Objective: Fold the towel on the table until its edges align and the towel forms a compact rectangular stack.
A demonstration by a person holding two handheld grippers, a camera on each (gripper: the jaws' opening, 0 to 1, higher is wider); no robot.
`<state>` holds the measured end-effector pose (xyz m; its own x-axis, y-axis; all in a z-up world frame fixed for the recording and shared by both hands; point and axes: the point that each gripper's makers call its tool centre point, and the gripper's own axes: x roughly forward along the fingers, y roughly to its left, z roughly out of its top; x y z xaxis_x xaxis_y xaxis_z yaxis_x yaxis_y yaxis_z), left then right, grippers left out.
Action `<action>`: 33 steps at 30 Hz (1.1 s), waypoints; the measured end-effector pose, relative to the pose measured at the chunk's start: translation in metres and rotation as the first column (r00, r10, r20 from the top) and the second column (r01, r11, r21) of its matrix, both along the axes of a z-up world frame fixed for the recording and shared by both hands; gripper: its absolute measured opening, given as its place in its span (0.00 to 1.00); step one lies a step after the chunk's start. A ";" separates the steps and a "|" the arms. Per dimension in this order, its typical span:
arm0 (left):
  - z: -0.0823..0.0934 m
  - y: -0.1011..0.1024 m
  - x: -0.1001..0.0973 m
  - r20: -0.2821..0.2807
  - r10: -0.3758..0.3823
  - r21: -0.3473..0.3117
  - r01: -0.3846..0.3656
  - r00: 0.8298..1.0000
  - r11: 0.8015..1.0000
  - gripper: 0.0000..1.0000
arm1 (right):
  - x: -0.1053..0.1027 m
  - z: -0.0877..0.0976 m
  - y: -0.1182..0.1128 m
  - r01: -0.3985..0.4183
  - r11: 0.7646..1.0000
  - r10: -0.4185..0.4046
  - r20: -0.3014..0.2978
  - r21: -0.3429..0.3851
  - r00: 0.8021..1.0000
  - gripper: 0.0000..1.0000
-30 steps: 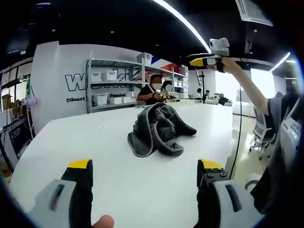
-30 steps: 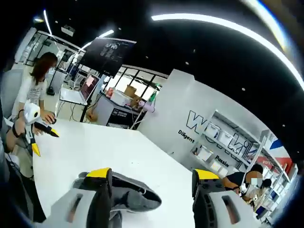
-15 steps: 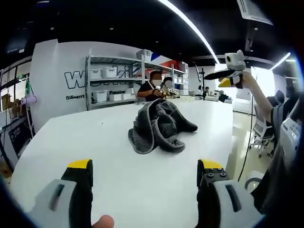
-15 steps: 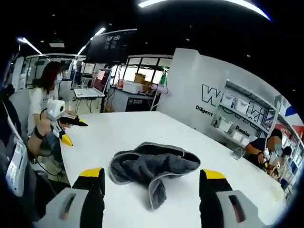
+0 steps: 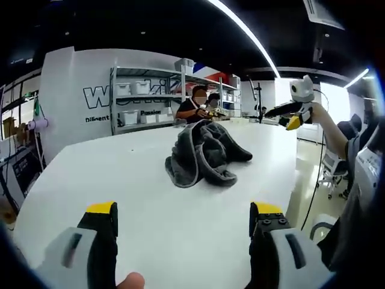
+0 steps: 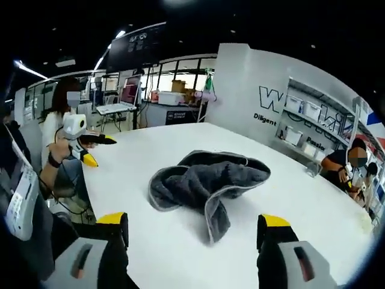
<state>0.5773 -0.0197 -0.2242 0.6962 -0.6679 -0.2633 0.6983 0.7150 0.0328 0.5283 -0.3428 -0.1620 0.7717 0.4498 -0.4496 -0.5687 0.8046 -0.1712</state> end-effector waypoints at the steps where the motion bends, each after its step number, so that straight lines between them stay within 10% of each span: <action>1: 0.000 0.002 0.000 0.000 0.003 -0.001 -0.003 1.000 1.000 0.95 | -0.001 -0.003 0.000 0.001 1.000 -0.001 0.001 0.002 1.000 0.94; 14: -0.002 0.016 -0.002 -0.005 0.016 -0.003 -0.016 1.000 1.000 0.95 | -0.019 -0.058 0.013 -0.009 0.997 0.016 -0.108 0.071 0.994 0.97; 33: -0.013 0.010 -0.003 -0.042 -0.031 -0.020 0.030 0.999 0.999 0.99 | -0.019 -0.081 0.017 0.033 0.996 -0.019 -0.154 0.084 0.988 0.96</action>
